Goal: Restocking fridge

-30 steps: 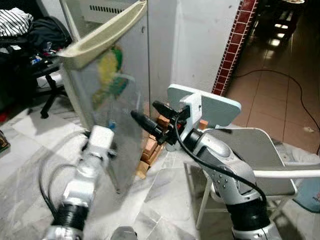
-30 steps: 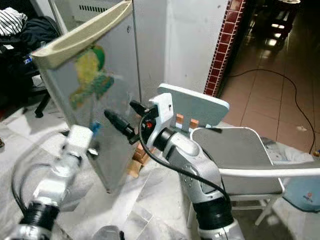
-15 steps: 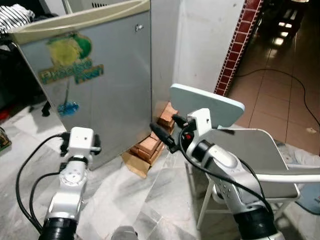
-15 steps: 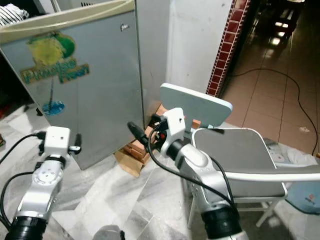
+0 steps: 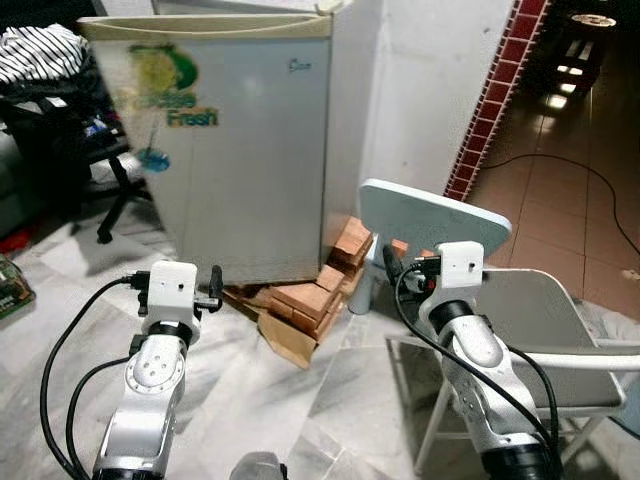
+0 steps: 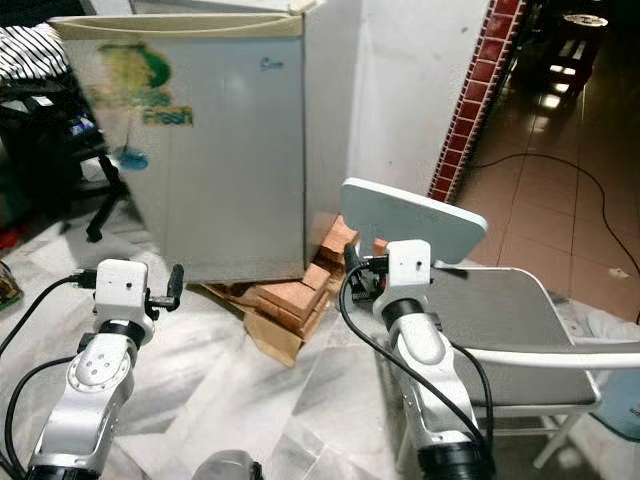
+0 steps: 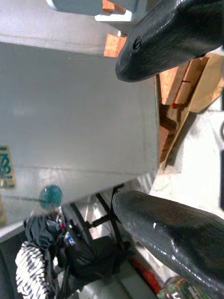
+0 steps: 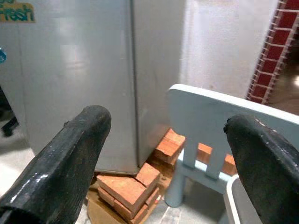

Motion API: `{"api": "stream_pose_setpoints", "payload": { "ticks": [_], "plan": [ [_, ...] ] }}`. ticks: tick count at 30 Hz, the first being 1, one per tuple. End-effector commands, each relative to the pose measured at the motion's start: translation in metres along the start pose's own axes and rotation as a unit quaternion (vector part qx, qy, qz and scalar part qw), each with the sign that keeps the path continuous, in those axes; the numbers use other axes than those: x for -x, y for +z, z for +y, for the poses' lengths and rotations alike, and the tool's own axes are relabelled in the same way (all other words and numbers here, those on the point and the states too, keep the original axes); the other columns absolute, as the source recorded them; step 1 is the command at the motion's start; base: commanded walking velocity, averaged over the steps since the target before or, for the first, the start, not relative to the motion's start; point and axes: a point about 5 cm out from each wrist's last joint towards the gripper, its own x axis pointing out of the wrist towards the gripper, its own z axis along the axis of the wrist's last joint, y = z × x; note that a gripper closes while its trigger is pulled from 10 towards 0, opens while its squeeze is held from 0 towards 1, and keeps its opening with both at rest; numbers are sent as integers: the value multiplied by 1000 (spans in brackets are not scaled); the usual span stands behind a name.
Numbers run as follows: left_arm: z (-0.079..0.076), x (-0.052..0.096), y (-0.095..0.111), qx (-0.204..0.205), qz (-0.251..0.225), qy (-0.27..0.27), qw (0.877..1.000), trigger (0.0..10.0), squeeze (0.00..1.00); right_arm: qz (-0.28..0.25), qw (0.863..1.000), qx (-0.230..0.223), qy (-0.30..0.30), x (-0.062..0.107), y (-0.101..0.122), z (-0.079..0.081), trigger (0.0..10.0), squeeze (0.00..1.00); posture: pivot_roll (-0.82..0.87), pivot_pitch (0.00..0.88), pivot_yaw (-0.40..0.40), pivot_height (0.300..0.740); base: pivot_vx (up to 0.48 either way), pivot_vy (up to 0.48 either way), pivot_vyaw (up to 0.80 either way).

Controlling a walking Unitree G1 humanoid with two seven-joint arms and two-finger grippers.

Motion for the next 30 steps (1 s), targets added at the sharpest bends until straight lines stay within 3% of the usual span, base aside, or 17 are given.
{"api": "stream_pose_setpoints", "payload": {
  "ticks": [1, 4, 12, 15, 30],
  "plan": [
    [-6, -2, 6, 2, -8, -12, 1000, 10000, 0, -2, 1000, -16, -4, 1, 0, -6, 10000, 0, 71, 0, 23, 740, 0, 476, 0],
    [-9, -3, 8, 6, -9, -15, 1000, 10000, 0, -23, 999, -8, -42, -3, 5, -12, 10000, 0, 70, 0, 21, 740, 0, 476, 0],
    [-10, -5, 10, 21, -11, -15, 1000, 10000, 0, -33, 999, -33, 10, -3, 10, -5, 10000, 0, 69, 0, 17, 740, 0, 476, 0],
    [-11, -6, 12, 33, -11, -18, 999, 10000, 0, -33, 998, -50, 6, -5, 9, -3, 10000, 0, 72, 0, 14, 740, 0, 474, -800],
    [-6, -6, 17, 41, -25, -12, 999, 10000, 0, -45, 998, -44, -4, -3, 10, -13, 10000, 0, 71, 0, 12, 740, 0, 476, -800]
  ]
}}
